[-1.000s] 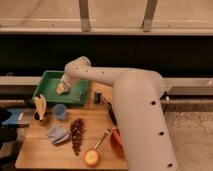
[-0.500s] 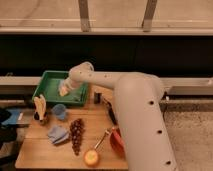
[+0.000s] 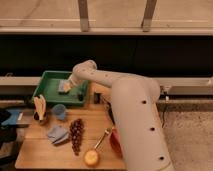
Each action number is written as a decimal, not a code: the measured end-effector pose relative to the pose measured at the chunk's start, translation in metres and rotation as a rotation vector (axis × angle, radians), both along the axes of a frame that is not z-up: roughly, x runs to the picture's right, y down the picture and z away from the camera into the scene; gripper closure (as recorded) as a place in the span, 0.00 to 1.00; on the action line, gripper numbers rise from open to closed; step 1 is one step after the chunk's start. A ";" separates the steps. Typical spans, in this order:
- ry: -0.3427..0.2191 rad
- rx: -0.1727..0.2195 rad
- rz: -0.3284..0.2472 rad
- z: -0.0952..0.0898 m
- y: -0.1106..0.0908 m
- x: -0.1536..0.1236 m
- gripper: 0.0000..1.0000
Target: Wipe tray with sponge
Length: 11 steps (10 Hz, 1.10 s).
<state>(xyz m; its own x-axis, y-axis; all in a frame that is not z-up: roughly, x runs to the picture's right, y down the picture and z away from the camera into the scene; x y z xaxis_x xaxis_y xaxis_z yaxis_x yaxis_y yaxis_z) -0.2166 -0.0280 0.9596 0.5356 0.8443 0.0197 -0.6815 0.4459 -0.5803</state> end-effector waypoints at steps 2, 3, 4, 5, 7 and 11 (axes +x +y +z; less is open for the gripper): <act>-0.024 0.004 0.018 0.015 -0.003 -0.013 0.36; -0.037 0.004 0.023 0.019 -0.003 -0.017 0.36; -0.054 0.000 0.023 0.022 0.000 -0.026 0.36; -0.063 -0.003 0.022 0.023 0.002 -0.032 0.36; -0.072 -0.012 0.020 0.026 0.007 -0.034 0.36; -0.097 -0.014 -0.015 0.021 0.013 -0.040 0.67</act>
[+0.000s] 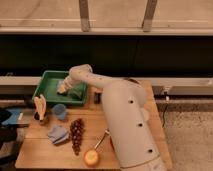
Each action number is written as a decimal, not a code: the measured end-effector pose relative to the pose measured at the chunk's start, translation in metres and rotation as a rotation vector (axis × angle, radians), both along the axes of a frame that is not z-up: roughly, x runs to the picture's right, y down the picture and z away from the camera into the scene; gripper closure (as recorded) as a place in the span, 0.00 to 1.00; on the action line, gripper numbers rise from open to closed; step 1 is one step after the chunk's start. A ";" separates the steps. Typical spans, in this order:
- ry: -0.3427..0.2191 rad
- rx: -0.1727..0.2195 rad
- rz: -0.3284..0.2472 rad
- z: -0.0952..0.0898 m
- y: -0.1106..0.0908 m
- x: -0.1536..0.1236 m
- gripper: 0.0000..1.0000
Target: Wipe tray with sponge
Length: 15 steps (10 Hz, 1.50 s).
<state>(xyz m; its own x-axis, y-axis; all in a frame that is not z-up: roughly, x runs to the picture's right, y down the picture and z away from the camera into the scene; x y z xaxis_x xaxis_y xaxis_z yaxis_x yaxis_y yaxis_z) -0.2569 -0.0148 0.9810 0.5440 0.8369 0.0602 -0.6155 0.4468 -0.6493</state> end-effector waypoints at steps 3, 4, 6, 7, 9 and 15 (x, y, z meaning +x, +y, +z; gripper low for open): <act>0.004 0.006 -0.003 -0.005 0.002 0.006 0.96; 0.009 0.009 -0.003 -0.008 0.002 0.009 1.00; 0.028 0.016 -0.008 -0.017 0.001 0.018 1.00; 0.038 0.017 -0.011 -0.024 0.002 0.024 1.00; 0.085 0.021 -0.006 -0.035 0.002 0.052 1.00; 0.143 0.045 -0.006 -0.030 -0.028 0.059 1.00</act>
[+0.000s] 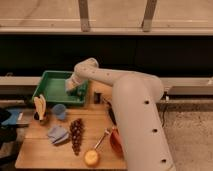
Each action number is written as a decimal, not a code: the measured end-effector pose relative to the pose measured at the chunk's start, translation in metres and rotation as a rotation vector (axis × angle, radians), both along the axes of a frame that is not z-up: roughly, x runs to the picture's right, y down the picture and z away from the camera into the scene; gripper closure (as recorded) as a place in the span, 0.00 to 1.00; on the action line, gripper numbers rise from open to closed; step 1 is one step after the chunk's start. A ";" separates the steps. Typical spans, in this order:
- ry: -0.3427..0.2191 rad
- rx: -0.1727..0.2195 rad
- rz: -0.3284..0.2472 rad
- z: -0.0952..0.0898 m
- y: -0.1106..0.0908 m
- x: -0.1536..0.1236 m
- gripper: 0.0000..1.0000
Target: Wipe tray with sponge
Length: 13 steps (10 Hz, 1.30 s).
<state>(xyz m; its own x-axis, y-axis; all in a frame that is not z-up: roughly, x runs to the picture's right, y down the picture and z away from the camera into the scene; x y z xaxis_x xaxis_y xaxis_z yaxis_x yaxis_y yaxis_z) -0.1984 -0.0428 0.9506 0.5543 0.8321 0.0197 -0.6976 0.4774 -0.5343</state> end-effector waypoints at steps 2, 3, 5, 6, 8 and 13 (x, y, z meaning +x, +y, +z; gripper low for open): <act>-0.025 0.011 -0.005 0.005 -0.010 -0.020 1.00; -0.042 0.020 -0.005 0.004 -0.015 -0.025 1.00; -0.088 0.022 -0.019 -0.001 -0.016 -0.038 1.00; -0.114 0.017 -0.030 -0.008 -0.011 -0.048 1.00; -0.137 -0.004 -0.039 -0.021 0.002 -0.044 1.00; -0.047 -0.077 -0.028 -0.047 0.039 0.021 1.00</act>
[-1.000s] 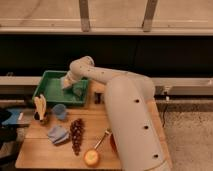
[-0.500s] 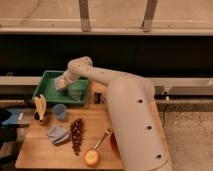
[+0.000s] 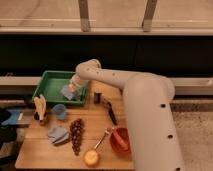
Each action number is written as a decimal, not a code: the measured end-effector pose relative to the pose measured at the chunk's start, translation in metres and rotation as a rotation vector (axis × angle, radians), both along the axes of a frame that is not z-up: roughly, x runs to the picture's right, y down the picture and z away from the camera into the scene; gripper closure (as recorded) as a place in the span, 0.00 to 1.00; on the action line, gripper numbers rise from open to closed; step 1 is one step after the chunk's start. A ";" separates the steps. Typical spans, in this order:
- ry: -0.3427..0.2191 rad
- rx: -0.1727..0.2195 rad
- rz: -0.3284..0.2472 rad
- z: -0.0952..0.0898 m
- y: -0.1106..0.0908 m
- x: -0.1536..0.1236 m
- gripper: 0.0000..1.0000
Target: Wipe tray with sponge
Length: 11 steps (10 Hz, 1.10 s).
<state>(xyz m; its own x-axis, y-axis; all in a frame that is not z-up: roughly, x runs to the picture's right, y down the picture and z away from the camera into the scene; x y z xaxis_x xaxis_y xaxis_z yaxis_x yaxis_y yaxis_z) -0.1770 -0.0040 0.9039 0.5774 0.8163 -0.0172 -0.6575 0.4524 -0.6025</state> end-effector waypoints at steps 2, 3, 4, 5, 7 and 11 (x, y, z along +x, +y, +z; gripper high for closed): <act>0.029 -0.004 0.014 0.003 0.000 0.014 1.00; 0.039 0.000 0.024 0.008 -0.004 0.017 1.00; 0.044 0.004 0.033 0.014 -0.011 0.014 1.00; 0.047 0.004 0.040 0.023 -0.018 0.008 1.00; 0.044 0.003 0.047 0.044 -0.038 -0.007 1.00; 0.010 0.008 0.038 0.064 -0.059 -0.021 1.00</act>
<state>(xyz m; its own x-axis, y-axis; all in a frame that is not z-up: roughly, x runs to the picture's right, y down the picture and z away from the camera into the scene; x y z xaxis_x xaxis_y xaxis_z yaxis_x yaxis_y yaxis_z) -0.1983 -0.0632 0.9680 0.5457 0.8378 -0.0161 -0.6802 0.4317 -0.5925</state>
